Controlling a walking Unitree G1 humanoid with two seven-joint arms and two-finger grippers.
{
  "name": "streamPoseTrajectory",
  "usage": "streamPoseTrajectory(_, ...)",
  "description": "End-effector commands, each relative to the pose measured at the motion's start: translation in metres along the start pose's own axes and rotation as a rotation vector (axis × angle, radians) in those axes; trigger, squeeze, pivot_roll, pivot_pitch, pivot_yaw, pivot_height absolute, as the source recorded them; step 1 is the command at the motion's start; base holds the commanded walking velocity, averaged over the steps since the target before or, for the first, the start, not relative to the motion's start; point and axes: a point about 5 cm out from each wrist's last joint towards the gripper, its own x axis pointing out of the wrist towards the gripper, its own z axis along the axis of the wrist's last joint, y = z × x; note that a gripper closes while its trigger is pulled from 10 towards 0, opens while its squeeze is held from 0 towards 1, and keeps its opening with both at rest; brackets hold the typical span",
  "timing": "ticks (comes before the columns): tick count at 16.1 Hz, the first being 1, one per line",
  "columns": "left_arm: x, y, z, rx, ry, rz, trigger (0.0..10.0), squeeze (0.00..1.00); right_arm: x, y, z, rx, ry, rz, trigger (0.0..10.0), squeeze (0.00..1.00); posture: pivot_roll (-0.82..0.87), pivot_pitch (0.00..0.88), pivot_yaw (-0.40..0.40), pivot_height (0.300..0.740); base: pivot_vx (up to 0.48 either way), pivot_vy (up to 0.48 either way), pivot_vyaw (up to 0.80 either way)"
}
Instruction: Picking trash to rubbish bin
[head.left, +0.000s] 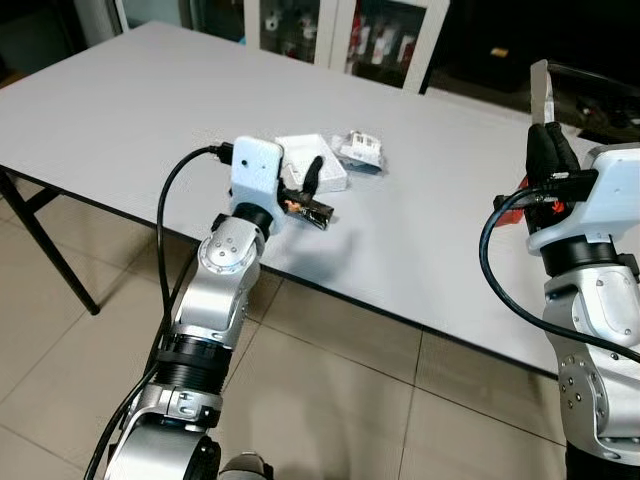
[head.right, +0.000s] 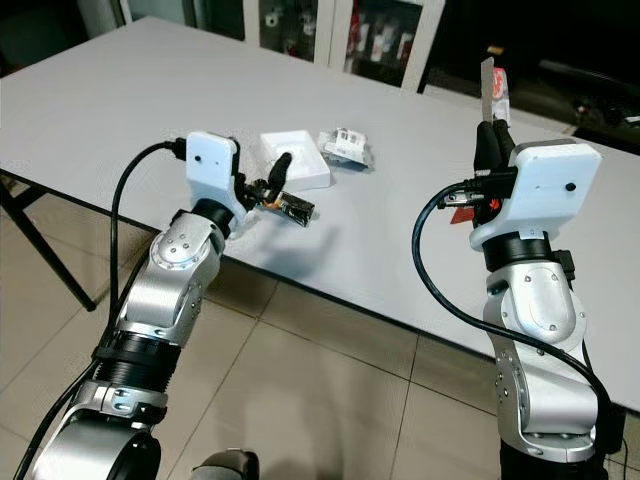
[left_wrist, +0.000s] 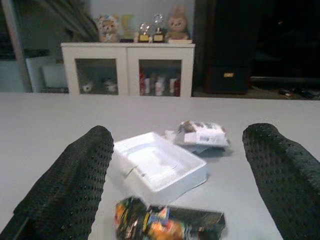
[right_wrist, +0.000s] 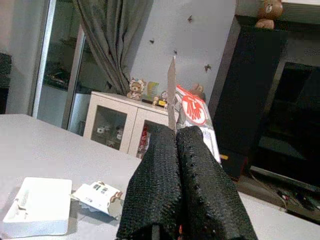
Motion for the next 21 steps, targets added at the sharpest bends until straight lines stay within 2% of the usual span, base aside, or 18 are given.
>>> streamPoseTrajectory(1,0.000,0.000,-0.007,0.018,0.044,0.023,10.0,0.00,-0.002,-0.004,-0.001,-0.023,0.012,-0.003,10.0,0.00,0.22,0.108,-0.110,0.740,0.000,0.000,0.00)
streamPoseTrajectory(4,-0.001,0.006,-0.012,0.045,0.080,0.063,10.0,0.00,-0.003,-0.004,-0.003,-0.024,0.023,0.000,10.0,0.00,0.22,0.115,-0.112,0.740,0.000,0.000,0.00)
streamPoseTrajectory(8,-0.007,0.015,-0.033,0.125,0.183,0.119,10.0,0.00,-0.005,-0.003,-0.005,-0.023,0.040,0.003,10.0,0.00,0.22,0.135,-0.113,0.740,0.000,0.000,0.00)
streamPoseTrajectory(12,-0.014,0.018,-0.056,0.148,0.231,0.128,10.0,0.00,-0.005,-0.004,-0.006,-0.022,0.044,0.004,10.0,0.00,0.22,0.133,-0.116,0.740,0.000,0.000,0.00)
streamPoseTrajectory(21,-0.010,0.029,-0.065,0.189,0.216,0.143,10.0,0.00,-0.011,-0.002,-0.006,-0.013,0.062,-0.005,10.0,0.00,0.20,0.169,-0.104,0.740,0.000,0.000,0.00)
